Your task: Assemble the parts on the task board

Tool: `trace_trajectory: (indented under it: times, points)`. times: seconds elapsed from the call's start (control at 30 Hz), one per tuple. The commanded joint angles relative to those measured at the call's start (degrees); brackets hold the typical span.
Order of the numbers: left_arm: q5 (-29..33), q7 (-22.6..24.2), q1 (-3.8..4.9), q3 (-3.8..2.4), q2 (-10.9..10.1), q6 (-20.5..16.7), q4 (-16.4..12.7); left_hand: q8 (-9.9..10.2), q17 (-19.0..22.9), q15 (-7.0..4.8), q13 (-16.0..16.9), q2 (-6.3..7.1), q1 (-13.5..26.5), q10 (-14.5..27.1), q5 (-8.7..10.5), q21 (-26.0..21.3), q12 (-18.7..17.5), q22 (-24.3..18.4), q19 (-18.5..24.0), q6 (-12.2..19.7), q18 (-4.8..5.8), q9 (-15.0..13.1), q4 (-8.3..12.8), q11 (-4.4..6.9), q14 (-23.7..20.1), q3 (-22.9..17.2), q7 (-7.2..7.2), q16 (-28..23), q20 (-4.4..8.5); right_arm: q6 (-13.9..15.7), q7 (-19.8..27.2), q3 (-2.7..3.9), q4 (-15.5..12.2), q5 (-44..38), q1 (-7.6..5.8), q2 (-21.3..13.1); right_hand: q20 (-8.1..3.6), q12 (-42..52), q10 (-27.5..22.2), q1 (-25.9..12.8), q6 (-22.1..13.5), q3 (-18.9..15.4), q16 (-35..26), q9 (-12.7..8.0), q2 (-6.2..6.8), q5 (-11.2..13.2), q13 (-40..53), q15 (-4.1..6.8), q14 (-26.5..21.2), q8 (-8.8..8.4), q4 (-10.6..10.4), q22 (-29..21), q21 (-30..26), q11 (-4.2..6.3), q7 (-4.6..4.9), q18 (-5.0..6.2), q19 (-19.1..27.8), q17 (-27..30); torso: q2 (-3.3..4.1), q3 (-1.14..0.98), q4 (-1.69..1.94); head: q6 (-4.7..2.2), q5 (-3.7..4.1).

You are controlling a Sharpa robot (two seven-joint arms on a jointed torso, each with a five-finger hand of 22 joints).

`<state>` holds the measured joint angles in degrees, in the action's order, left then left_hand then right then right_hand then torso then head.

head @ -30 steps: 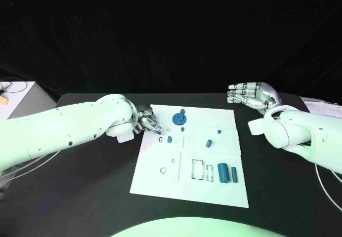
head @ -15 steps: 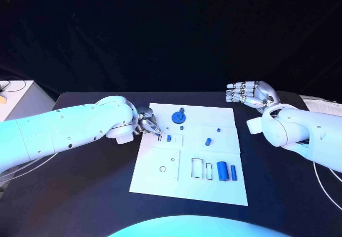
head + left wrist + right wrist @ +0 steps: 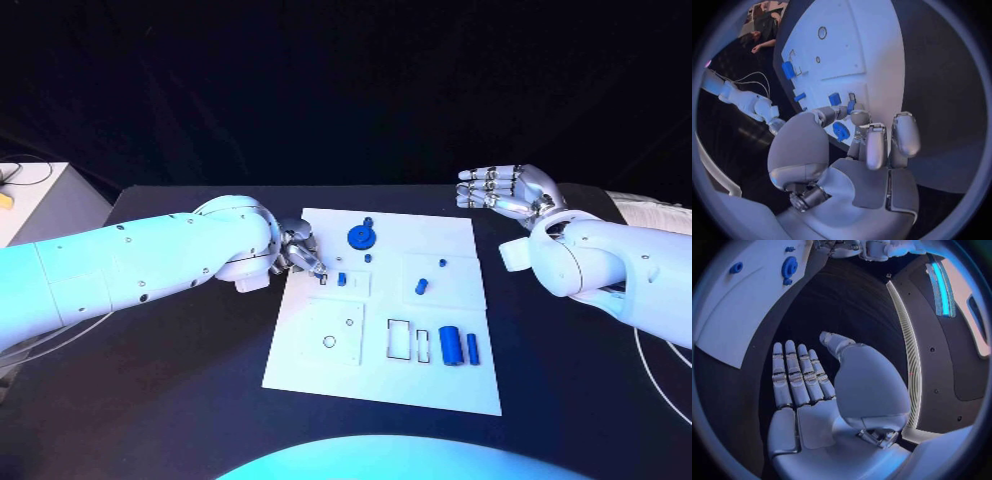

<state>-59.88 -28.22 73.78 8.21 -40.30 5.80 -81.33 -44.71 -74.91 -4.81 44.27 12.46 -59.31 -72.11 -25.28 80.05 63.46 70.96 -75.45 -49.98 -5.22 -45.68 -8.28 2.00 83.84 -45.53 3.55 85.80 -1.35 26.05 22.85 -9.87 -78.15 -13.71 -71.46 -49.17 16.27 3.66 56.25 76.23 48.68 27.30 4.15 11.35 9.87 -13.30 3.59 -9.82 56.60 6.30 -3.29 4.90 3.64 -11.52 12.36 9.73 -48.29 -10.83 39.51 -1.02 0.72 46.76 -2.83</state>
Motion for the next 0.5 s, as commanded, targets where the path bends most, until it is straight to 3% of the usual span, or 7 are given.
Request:
trace_trajectory:
  times: [0.03,0.5]
  points:
    - [-1.1,0.1,-0.22,0.01,0.3,1.0,-0.2,-0.1,-5.4,-0.39,-0.1,-0.63,0.1,-0.2,-0.36,0.4,0.3,0.1,-0.6,-1.5,0.63,-0.1,10.7,0.01,3.8,-10.3,-1.31,0.1,0.01,-0.7,0.2,0.04,0.0,-0.3,0.04,0.0,-0.03,-0.1,-0.1,0.5,0.4,0.0,0.0,-0.1,0.03,0.3,0.0,0.09,0.5,-0.26,0.3,-0.1,0.2,-0.38,2.75,0.71,-0.1,0.1,0.02,0.04,-0.02,0.05,-0.04]
    - [-2.1,0.3,-0.67,0.00,0.2,0.7,-0.8,-0.1,-5.5,-0.40,-0.1,-0.67,0.1,-0.2,-0.35,0.5,0.2,0.2,-0.7,-1.6,0.65,-0.2,10.8,0.03,3.8,-10.3,-1.33,0.1,0.03,-0.7,0.3,0.04,0.1,-0.3,0.09,0.0,-0.03,-0.1,-0.1,0.5,0.4,0.0,0.0,-0.1,0.02,0.4,0.0,0.08,0.5,-0.28,0.4,-0.2,0.2,-0.38,2.75,0.69,-0.1,0.1,0.00,0.01,0.04,0.13,0.20]
